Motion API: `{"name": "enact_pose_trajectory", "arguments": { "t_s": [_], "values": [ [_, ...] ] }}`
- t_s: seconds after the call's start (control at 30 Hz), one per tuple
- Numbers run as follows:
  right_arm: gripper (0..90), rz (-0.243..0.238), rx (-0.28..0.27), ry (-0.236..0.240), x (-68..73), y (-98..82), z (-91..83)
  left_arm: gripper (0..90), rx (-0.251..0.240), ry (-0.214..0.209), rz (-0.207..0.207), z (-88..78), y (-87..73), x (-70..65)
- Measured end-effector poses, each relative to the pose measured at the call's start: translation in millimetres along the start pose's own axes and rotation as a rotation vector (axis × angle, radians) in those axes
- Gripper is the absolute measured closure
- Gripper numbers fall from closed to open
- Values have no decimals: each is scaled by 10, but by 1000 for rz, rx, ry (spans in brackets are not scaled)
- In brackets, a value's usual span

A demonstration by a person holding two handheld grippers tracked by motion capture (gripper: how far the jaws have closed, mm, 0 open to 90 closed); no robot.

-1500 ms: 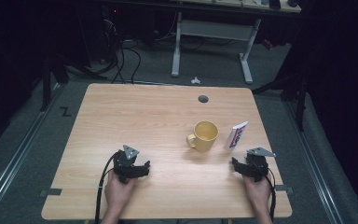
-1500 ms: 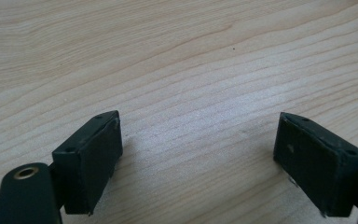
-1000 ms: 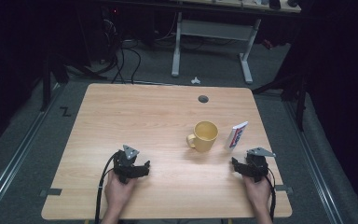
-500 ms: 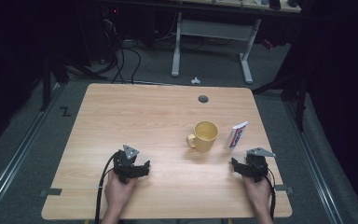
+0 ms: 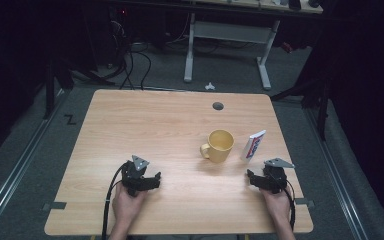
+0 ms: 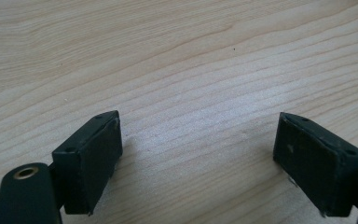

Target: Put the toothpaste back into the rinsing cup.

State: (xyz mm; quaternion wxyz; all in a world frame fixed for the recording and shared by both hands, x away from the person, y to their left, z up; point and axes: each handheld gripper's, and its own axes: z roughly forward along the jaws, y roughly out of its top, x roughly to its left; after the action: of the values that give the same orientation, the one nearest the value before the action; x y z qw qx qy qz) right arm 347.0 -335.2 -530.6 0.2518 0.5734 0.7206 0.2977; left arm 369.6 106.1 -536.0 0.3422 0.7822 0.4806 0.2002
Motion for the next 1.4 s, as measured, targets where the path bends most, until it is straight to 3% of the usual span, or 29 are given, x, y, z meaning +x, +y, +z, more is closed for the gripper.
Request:
{"name": "enact_pose_trajectory", "arguments": {
  "t_s": [0.3,0.57,1.03,1.4],
  "values": [
    [239,-4,17,6,35,2,-23,157,-1,-2,1,-3,-3,1],
    [274,-12,-39,33,84,19,-119,157,-1,-2,1,-3,-3,1],
    [271,18,-65,91,169,49,-209,158,-1,-2,1,-3,-3,1],
    [265,35,-75,81,160,122,-213,157,-1,-1,1,-3,-3,2]
  ]
}}
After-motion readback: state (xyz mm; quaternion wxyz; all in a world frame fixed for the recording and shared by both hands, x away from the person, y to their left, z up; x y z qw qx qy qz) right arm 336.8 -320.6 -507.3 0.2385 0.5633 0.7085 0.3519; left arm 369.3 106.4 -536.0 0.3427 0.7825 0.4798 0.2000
